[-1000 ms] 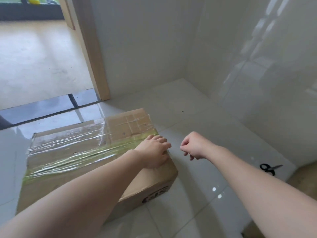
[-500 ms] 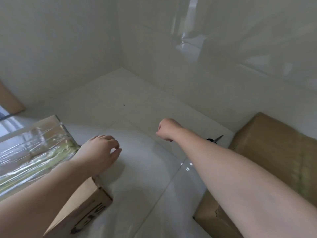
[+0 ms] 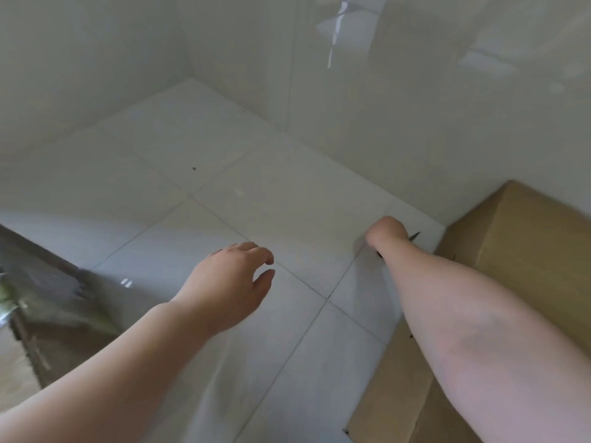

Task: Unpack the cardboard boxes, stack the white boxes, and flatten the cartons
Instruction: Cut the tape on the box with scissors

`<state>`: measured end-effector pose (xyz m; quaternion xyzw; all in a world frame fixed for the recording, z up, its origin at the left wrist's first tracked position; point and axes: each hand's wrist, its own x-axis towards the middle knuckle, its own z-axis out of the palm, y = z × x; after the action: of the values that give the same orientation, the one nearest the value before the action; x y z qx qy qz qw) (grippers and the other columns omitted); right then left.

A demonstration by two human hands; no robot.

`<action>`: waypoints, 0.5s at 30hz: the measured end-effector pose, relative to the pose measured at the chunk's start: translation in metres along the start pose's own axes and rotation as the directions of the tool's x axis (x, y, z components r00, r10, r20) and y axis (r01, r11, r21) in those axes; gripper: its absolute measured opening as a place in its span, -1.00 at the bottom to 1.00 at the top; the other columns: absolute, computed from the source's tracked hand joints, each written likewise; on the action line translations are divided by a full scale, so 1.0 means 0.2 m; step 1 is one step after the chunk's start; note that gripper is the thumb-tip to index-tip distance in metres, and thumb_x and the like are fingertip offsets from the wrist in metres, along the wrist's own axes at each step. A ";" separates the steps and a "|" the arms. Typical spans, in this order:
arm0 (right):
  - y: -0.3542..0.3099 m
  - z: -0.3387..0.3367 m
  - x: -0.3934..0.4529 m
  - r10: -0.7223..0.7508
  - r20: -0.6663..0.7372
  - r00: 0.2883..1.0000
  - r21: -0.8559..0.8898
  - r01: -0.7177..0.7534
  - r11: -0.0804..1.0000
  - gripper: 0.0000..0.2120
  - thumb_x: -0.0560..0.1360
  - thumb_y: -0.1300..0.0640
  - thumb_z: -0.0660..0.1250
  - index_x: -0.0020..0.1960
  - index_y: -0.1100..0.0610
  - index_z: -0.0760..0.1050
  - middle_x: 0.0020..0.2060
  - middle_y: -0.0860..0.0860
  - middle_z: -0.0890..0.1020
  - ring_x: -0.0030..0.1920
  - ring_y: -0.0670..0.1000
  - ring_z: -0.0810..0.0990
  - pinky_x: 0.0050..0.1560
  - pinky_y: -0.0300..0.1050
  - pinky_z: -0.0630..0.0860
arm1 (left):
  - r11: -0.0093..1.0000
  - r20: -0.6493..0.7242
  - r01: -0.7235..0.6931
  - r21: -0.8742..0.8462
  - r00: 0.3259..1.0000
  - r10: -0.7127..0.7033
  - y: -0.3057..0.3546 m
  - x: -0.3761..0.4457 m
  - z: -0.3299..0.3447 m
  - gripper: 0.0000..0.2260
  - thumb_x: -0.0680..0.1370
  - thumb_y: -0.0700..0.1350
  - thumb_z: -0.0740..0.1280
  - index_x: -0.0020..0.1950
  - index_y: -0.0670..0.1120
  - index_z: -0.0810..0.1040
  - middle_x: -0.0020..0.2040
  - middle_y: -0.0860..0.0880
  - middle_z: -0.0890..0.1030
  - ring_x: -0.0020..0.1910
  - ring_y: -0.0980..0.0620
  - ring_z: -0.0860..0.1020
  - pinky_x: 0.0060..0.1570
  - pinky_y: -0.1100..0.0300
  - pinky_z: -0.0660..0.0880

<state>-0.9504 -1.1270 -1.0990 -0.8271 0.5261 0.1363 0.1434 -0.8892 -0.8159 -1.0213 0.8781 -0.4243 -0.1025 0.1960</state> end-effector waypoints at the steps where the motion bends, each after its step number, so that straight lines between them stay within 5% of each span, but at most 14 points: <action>1: 0.03 0.02 0.03 0.027 -0.003 1.000 0.007 -0.027 1.000 -0.75 0.48 0.30 0.24 0.11 0.29 0.56 0.15 0.19 0.59 0.20 0.16 0.55 0.08 -0.11 0.49 | 1.000 0.003 -0.001 -0.013 1.000 0.001 0.01 0.01 0.01 -0.77 0.57 0.07 0.19 0.18 0.09 0.51 0.12 0.15 0.54 0.04 0.04 0.51 -0.06 0.20 0.39; 15: 0.07 0.23 0.12 0.176 -0.095 0.980 0.168 -0.159 0.973 -0.66 0.55 0.24 0.14 0.32 0.26 0.31 0.29 0.25 0.32 0.22 0.32 0.42 0.19 0.11 0.39 | 0.999 0.060 0.049 -0.021 0.997 -0.048 -0.02 0.04 0.01 -0.77 0.57 0.01 0.21 0.20 0.06 0.51 0.15 0.11 0.53 0.08 0.02 0.50 -0.01 0.19 0.41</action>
<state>-0.9568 -1.1346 -1.1522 -0.7717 0.6104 0.0601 0.1680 -0.8821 -0.8212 -1.0236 0.8824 -0.4073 -0.1382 0.1905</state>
